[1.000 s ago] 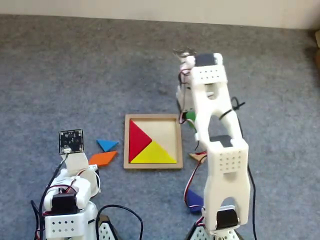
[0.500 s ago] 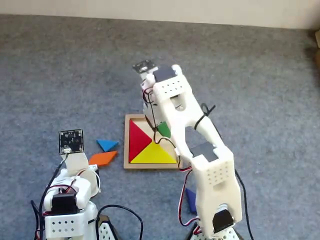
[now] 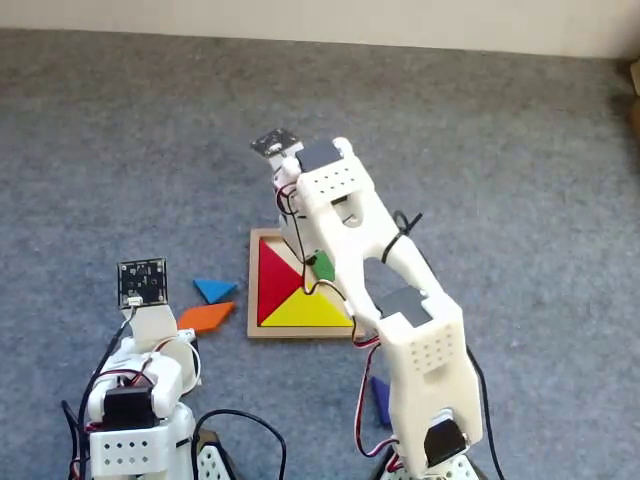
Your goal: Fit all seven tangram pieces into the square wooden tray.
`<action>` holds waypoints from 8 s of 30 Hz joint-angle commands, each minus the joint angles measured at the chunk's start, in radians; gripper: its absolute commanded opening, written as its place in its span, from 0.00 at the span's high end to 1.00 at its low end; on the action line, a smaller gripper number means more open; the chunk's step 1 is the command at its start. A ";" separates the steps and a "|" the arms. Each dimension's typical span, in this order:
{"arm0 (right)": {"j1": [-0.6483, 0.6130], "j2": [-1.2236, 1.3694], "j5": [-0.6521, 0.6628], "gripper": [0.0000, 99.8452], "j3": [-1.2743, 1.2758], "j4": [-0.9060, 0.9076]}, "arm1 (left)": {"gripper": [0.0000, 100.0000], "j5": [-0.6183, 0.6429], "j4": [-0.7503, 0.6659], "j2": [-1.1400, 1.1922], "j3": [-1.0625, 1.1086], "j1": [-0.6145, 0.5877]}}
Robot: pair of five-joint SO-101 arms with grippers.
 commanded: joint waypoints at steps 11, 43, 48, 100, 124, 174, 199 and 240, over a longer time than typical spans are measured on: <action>0.087 -0.076 0.080 0.98 0.035 -0.059 | 0.99 -0.008 0.003 -0.001 0.021 -0.007; -0.033 -0.418 0.084 0.98 0.328 -0.071 | 0.99 -0.008 0.003 -0.001 0.021 -0.007; 0.013 -0.622 0.078 0.98 0.470 -0.071 | 0.99 -0.008 0.003 -0.001 0.021 -0.007; 0.265 -0.636 -0.999 0.77 1.242 -0.716 | 0.99 -0.008 0.003 -0.001 0.021 -0.007; 0.291 -0.914 -0.956 0.91 1.247 -0.647 | 0.99 -0.008 0.003 -0.001 0.021 -0.007; 0.140 -0.688 -0.921 0.77 1.224 -0.693 | 0.99 -0.008 0.003 -0.001 0.021 -0.007; 0.173 -0.708 -0.916 0.91 1.216 -0.687 | 0.99 -0.008 0.003 -0.001 0.021 -0.007; -0.062 -0.768 -0.875 0.91 0.891 -0.694 | 0.99 -0.008 0.003 -0.001 0.021 -0.007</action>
